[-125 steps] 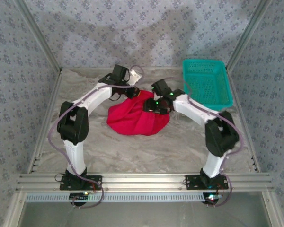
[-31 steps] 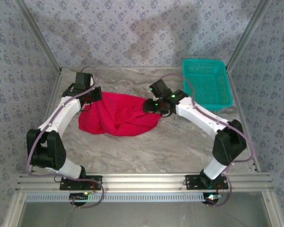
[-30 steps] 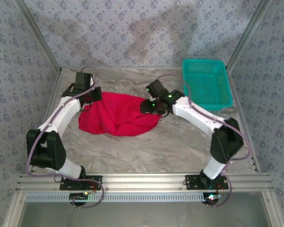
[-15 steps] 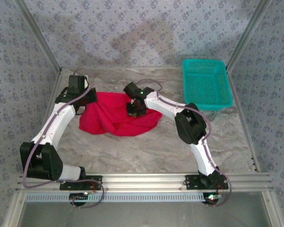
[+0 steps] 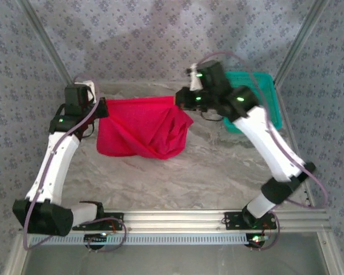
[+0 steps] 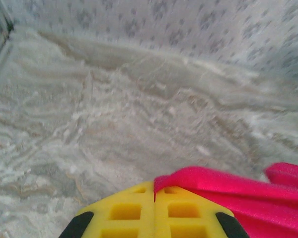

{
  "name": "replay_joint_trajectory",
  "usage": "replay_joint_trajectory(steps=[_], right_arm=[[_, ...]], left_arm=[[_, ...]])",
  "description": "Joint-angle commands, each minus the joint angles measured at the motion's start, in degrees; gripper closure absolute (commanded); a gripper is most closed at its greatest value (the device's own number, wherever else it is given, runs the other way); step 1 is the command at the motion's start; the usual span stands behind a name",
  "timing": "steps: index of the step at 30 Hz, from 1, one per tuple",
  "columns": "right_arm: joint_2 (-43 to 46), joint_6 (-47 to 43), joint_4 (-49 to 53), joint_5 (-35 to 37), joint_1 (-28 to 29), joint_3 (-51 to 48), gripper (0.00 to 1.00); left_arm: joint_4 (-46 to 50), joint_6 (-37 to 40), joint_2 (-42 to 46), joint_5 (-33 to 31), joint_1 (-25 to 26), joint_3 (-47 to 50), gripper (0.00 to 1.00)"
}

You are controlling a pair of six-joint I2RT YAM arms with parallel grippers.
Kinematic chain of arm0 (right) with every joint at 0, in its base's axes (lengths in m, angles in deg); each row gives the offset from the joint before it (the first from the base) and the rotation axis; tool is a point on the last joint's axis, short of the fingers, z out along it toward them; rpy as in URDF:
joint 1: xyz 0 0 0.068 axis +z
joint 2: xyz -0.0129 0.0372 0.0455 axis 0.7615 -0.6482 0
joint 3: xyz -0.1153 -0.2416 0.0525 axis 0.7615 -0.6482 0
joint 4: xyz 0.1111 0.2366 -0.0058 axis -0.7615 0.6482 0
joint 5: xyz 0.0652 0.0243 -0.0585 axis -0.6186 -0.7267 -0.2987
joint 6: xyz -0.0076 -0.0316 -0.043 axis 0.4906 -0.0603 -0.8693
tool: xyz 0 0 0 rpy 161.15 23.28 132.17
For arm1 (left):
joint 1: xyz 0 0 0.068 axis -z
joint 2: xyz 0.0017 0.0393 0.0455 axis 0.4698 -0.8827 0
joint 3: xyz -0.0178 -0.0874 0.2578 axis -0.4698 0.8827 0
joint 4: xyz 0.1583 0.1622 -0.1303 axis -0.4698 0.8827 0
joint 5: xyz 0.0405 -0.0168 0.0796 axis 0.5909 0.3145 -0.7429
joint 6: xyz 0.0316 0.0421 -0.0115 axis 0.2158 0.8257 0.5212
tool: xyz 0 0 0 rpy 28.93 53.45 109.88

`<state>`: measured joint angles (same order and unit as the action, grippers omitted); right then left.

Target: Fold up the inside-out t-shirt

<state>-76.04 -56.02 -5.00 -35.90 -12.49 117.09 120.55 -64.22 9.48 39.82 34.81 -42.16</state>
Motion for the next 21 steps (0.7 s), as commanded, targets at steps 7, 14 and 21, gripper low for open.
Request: replay_joint_trajectory(steps=[7,14,21], right_arm=[[2.77,7.47,-10.88,-17.05,-17.92,-12.77,1.00],[-23.87,0.12,-6.64,-11.67,-21.23,-5.46,0.58],[-17.79,-3.36,-7.85,-1.98,-14.91,-18.72,0.38]], left_arm=[[-2.37,1.24,-2.21,2.65,2.04,-3.60,1.00],[-0.81,6.02,-24.20,-0.79,5.94,-9.54,0.92],[-4.40,11.75,-20.57,-7.67,14.92,-0.35,0.47]])
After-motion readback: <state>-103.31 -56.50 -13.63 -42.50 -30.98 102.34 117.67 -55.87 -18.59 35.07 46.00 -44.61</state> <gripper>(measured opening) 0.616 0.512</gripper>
